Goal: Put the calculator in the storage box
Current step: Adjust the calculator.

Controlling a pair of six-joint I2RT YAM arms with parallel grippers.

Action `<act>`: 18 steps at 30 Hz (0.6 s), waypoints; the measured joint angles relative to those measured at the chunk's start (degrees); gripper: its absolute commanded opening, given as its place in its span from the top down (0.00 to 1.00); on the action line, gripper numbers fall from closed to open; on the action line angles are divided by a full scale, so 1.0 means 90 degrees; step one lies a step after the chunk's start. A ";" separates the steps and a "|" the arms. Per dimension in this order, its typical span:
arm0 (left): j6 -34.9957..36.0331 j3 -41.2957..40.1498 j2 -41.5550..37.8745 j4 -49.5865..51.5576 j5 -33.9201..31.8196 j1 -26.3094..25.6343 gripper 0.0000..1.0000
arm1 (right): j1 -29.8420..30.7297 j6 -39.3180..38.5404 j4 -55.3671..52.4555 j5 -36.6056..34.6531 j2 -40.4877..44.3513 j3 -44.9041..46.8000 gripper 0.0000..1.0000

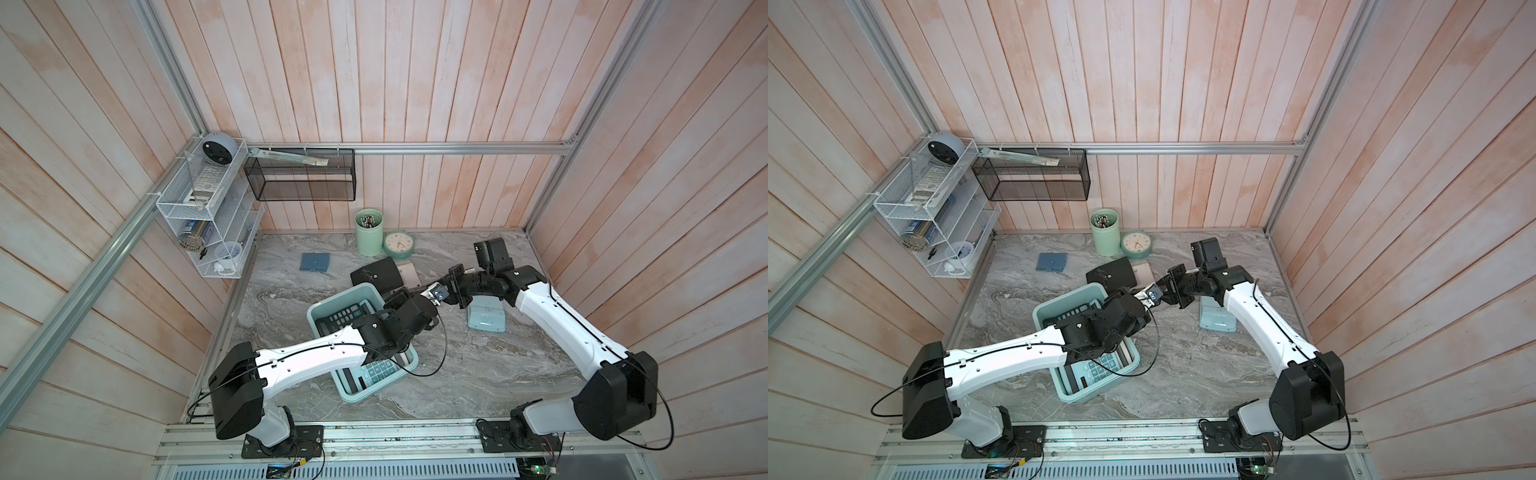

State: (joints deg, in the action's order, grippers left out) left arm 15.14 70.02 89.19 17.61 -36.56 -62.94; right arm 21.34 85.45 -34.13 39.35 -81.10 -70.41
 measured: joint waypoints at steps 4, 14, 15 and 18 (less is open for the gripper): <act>0.0129 0.0068 0.0138 0.0005 -0.0100 -0.0005 0.59 | 0.0005 0.0053 0.0015 -0.0019 0.0034 0.0000 1.00; 0.0704 0.0240 0.0357 0.0219 -0.0636 -0.0129 0.96 | 0.0046 0.0614 -0.0019 -0.0204 0.0036 0.0015 1.00; 0.0716 0.0245 0.0357 0.0221 -0.0661 -0.0134 0.98 | 0.0049 0.0639 0.0002 -0.0204 0.0034 0.0015 1.00; 0.0748 0.0245 0.0359 0.0219 -0.0758 -0.0136 1.00 | 0.0061 0.0697 0.0078 -0.0206 0.0036 0.0022 1.00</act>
State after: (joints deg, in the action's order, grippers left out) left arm 21.87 72.23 92.42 19.57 -43.38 -64.16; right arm 21.89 91.72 -33.43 37.50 -80.77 -70.22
